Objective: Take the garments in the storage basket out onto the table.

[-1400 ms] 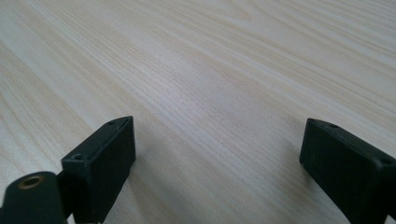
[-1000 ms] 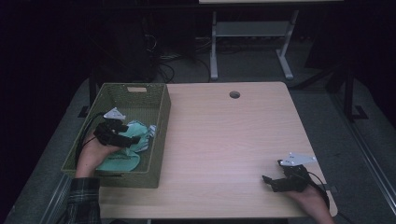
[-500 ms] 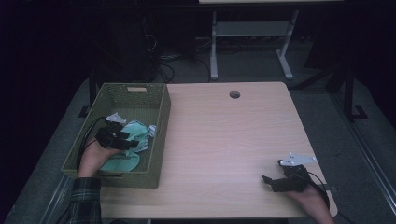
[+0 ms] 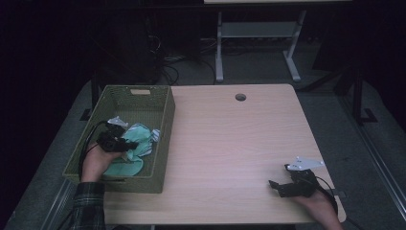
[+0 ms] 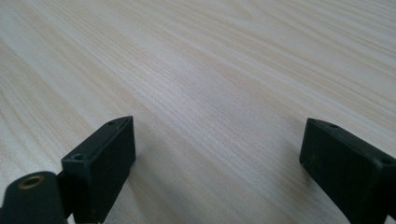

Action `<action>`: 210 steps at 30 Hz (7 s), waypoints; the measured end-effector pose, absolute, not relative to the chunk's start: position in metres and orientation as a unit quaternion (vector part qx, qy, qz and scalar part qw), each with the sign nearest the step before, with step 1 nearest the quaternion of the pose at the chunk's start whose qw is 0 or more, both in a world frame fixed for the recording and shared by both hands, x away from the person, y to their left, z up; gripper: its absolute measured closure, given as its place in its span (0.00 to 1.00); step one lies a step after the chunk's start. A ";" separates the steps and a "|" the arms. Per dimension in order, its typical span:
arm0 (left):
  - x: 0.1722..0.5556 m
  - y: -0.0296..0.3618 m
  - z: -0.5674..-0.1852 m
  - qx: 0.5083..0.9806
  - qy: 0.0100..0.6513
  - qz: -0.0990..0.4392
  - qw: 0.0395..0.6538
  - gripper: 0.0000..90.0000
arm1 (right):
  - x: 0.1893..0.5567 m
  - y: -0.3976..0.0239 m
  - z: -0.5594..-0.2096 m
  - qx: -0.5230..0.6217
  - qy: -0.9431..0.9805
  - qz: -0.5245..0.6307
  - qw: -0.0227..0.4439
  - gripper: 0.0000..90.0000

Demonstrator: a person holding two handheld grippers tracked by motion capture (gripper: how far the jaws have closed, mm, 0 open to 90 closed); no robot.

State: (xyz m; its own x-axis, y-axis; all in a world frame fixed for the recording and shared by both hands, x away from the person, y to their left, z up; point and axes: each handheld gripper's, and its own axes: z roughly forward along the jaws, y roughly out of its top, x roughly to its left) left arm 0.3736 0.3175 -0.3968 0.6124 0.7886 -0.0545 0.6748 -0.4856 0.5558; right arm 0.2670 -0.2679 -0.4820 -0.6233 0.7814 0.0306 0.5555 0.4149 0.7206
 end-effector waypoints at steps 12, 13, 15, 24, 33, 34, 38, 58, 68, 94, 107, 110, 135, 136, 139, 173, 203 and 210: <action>0.371 0.316 -0.377 0.854 0.414 0.104 0.296 0.91 | 0.267 -0.268 -0.482 0.405 0.826 0.359 0.157 0.11; 0.370 0.315 -0.375 0.853 0.414 0.106 0.299 0.91 | 0.267 -0.268 -0.482 0.405 0.826 0.359 0.157 0.11; 0.369 0.314 -0.369 0.852 0.410 0.111 0.307 0.91 | 0.267 -0.268 -0.482 0.404 0.826 0.359 0.157 0.11; 0.367 0.316 -0.346 0.842 0.408 0.118 0.332 0.91 | 0.267 -0.268 -0.482 0.405 0.826 0.359 0.157 0.11; 0.368 0.315 -0.329 0.839 0.403 0.117 0.347 0.91 | 0.267 -0.268 -0.482 0.405 0.826 0.360 0.156 0.11; 0.368 0.315 -0.327 0.838 0.404 0.115 0.349 0.91 | 0.267 -0.268 -0.482 0.406 0.826 0.359 0.155 0.11; 0.368 0.315 -0.317 0.835 0.404 0.114 0.357 0.91 | 0.267 -0.268 -0.482 0.405 0.826 0.359 0.156 0.11; 0.367 0.307 -0.268 0.827 0.384 0.122 0.393 0.91 | 0.267 -0.267 -0.482 0.407 0.825 0.359 0.154 0.11; 0.365 0.296 -0.246 0.823 0.365 0.123 0.418 0.91 | 0.266 -0.267 -0.482 0.409 0.825 0.359 0.154 0.11; 0.369 0.219 -0.223 0.835 0.291 0.111 0.454 0.91 | 0.267 -0.267 -0.482 0.408 0.825 0.359 0.154 0.11; 0.376 0.171 -0.243 0.848 0.264 0.093 0.450 0.91 | 0.267 -0.267 -0.482 0.408 0.825 0.359 0.154 0.11; 0.377 0.161 -0.246 0.851 0.257 0.089 0.449 0.91 | 0.267 -0.267 -0.482 0.408 0.825 0.359 0.155 0.11; 0.370 0.103 -0.301 0.851 0.236 0.055 0.466 0.91 | 0.266 -0.267 -0.482 0.408 0.825 0.359 0.154 0.11; 0.369 0.101 -0.304 0.850 0.235 0.054 0.469 0.91 | 0.267 -0.267 -0.482 0.408 0.825 0.359 0.154 0.11; 0.369 0.098 -0.311 0.849 0.235 0.050 0.471 0.91 | 0.267 -0.267 -0.482 0.408 0.825 0.359 0.154 0.11; 0.375 0.035 -0.420 0.872 0.230 0.036 0.431 0.91 | 0.267 -0.268 -0.482 0.405 0.826 0.360 0.156 0.11; 0.376 0.040 -0.437 0.880 0.246 0.022 0.405 0.55 | 0.267 -0.268 -0.482 0.405 0.826 0.360 0.156 0.11; 0.369 0.060 -0.416 0.875 0.244 0.028 0.418 0.48 | 0.267 -0.268 -0.482 0.404 0.826 0.360 0.156 0.11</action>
State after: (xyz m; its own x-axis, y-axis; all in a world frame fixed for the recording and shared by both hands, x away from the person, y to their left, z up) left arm 0.3687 0.0604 -0.4159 0.8792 0.4507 -0.1546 0.4033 -0.5312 0.7451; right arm 0.2669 -0.2679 -0.4820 -0.6238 0.7809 0.0324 0.5558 0.4141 0.7208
